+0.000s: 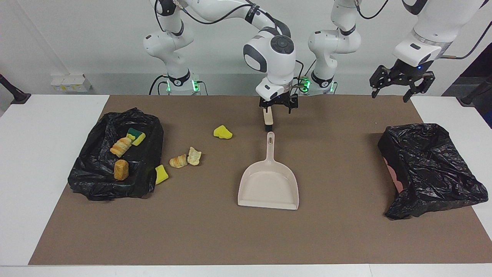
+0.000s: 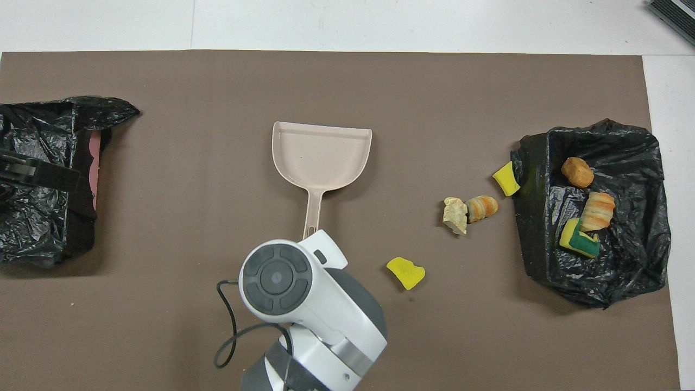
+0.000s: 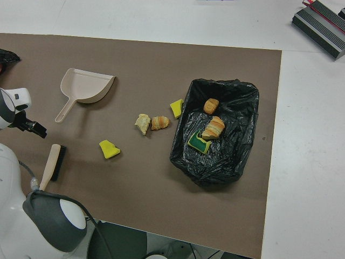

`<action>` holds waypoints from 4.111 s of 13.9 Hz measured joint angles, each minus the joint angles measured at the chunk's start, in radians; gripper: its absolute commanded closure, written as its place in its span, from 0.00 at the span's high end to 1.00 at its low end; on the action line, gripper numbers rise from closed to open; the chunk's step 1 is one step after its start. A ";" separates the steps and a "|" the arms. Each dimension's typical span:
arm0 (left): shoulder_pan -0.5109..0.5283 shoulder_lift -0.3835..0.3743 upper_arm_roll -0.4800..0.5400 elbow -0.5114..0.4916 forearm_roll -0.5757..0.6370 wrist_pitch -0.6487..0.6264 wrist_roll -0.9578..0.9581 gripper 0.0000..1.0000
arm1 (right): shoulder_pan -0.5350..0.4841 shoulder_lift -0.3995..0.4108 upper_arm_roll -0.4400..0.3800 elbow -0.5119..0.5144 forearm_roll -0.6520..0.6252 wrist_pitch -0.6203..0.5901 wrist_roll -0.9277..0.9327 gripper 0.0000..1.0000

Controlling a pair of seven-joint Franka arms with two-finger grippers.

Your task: Sweep and dump trash in bin

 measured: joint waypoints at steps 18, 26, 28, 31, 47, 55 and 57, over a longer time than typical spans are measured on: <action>-0.124 0.290 -0.380 -0.355 0.048 0.699 -0.576 1.00 | 0.196 -0.199 0.002 -0.500 0.133 0.268 0.124 0.41; -0.140 0.291 -0.392 -0.438 0.048 0.757 -0.664 0.47 | 0.198 -0.201 0.002 -0.513 0.158 0.259 0.092 0.00; -0.140 0.291 -0.393 -0.443 0.049 0.758 -0.664 0.15 | 0.196 -0.202 0.000 -0.511 0.162 0.248 0.093 0.00; -0.134 0.287 -0.389 -0.437 0.073 0.759 -0.662 0.00 | 0.171 -0.224 -0.008 -0.505 0.165 0.157 0.095 0.00; -0.045 0.170 -0.360 -0.390 0.132 0.355 0.482 0.00 | -0.486 -0.345 -0.022 -0.408 -0.284 -0.267 -0.519 0.00; -0.039 0.057 -0.360 -0.592 0.133 0.473 0.665 0.00 | -0.629 -0.203 -0.017 -0.409 -0.518 -0.077 -0.666 0.00; -0.036 0.032 -0.361 -0.631 0.133 0.495 0.685 0.00 | -0.626 -0.183 -0.007 -0.409 -0.514 -0.067 -0.677 0.00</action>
